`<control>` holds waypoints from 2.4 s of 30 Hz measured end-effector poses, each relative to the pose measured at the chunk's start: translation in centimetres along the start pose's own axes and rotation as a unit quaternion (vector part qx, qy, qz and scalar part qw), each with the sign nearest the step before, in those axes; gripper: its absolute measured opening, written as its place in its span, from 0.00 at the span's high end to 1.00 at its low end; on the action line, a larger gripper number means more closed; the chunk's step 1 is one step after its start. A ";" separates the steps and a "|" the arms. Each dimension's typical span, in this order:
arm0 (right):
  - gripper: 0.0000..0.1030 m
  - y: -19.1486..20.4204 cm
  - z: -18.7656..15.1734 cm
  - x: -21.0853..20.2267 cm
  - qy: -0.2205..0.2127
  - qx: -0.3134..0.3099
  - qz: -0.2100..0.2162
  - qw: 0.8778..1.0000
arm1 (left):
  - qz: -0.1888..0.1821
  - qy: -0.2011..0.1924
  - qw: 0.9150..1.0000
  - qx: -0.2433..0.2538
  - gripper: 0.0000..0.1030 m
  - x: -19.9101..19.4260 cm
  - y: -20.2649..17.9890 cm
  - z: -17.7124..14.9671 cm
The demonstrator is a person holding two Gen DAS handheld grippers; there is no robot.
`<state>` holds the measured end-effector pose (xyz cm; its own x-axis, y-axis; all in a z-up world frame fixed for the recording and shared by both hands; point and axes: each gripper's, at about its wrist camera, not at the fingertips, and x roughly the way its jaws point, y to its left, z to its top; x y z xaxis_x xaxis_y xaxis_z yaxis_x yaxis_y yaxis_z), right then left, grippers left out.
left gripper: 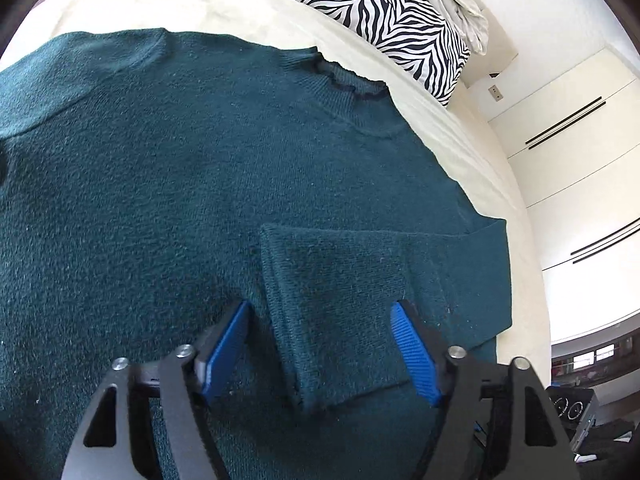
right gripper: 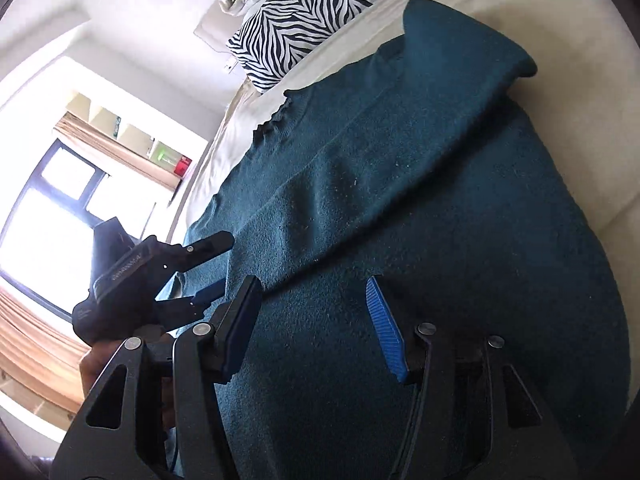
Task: Fold small clothes
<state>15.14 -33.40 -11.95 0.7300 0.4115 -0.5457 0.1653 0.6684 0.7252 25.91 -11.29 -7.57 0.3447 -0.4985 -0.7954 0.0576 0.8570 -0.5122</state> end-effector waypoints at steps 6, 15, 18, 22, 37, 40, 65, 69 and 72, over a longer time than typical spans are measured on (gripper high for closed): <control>0.48 -3.0 2.0 0.9 -0.007 0.034 0.027 0.999 | 0.040 0.001 0.999 0.026 0.91 0.0 -0.9 1.3; 0.48 -0.4 -2.6 -3.7 -0.007 0.031 0.019 0.999 | 0.025 -0.096 0.992 0.079 0.92 -5.0 -1.1 4.4; 0.48 0.3 -3.3 -5.2 -0.010 0.037 0.017 0.999 | 0.029 -0.131 0.988 0.075 0.92 -5.8 0.9 6.4; 0.46 1.0 -1.8 -4.9 -0.011 0.063 0.028 0.998 | 0.031 -0.154 0.986 0.053 0.92 -5.4 4.4 8.9; 0.50 -2.4 6.3 -0.4 -0.086 0.177 0.039 0.980 | 0.033 -0.141 0.989 0.034 0.91 -0.4 8.1 9.3; 0.51 -3.9 5.7 -2.1 -0.130 0.203 0.050 0.969 | 0.025 -0.140 0.989 0.042 0.89 -0.1 7.4 9.2; 0.47 -1.7 16.0 4.6 -0.039 0.148 0.030 0.988 | 0.004 -0.155 0.987 0.028 0.83 0.7 9.3 8.2; 0.47 -3.0 15.4 5.1 -0.016 0.138 0.027 0.990 | 0.000 -0.157 0.987 0.028 0.83 0.8 9.4 8.3; 0.47 -3.2 13.8 3.6 -0.012 0.129 0.025 0.991 | -0.004 -0.157 0.987 0.026 0.83 0.7 9.5 8.3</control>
<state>26.41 -42.60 -10.47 0.7562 0.4234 -0.4989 0.2907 0.4657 0.8358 34.49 -2.44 -10.32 0.6163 -0.4471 -0.6483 0.1071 0.8632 -0.4934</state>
